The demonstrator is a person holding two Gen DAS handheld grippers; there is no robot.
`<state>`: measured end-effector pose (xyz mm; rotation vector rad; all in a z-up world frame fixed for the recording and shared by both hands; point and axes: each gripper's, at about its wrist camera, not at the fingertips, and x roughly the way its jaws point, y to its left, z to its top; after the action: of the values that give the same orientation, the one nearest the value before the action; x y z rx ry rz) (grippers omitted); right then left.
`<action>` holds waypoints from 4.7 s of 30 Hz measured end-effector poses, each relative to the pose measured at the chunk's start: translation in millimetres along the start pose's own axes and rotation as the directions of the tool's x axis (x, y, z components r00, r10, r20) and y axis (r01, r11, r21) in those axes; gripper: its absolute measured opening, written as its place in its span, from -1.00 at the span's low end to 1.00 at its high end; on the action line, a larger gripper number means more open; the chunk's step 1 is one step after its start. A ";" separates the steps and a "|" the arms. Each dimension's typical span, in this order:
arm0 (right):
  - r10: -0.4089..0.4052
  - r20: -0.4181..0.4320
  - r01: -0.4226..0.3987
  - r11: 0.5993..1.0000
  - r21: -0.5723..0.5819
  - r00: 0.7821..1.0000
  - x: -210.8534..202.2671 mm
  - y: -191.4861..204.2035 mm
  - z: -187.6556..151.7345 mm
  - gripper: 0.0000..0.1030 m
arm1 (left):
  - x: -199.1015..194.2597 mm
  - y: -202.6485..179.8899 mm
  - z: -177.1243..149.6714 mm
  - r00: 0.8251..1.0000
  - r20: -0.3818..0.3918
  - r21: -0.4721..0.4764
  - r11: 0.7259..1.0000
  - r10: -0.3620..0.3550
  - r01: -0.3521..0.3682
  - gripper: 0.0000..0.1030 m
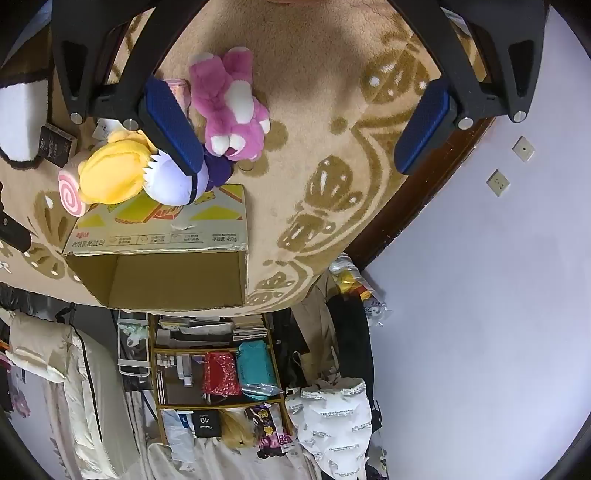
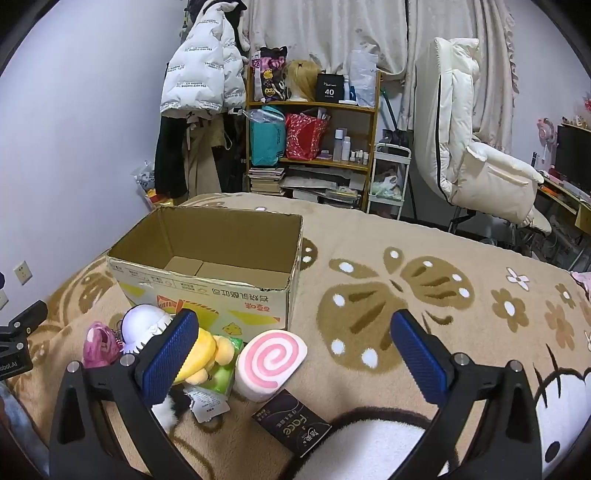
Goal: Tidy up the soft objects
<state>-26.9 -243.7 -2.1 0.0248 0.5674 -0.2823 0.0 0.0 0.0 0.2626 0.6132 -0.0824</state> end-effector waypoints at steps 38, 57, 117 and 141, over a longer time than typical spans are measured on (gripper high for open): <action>0.000 0.004 0.000 1.000 0.005 1.000 -0.8 0.0 0.1 1.00 | -0.4 -3.9 -1.7 1.000 0.003 0.013 1.000 0.000 0.000 0.99; 0.004 0.002 -0.004 1.000 0.009 1.000 -0.2 -0.5 -0.3 1.00 | -0.1 -5.9 -3.3 1.000 0.000 0.015 1.000 0.003 -0.003 0.99; 0.004 0.004 -0.004 1.000 0.010 1.000 -0.1 -0.2 -0.1 1.00 | 6.8 -4.2 -8.3 1.000 -0.021 0.024 1.000 0.012 -0.012 0.99; 0.012 -0.042 -0.011 0.999 0.038 0.999 10.3 -4.9 4.5 1.00 | 27.6 -8.9 -7.6 0.991 -0.129 0.012 0.999 -0.036 0.038 0.99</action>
<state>-17.6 -251.5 -3.5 0.0711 0.6038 -0.2817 16.9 -6.5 -23.9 0.2721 0.7465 -0.1058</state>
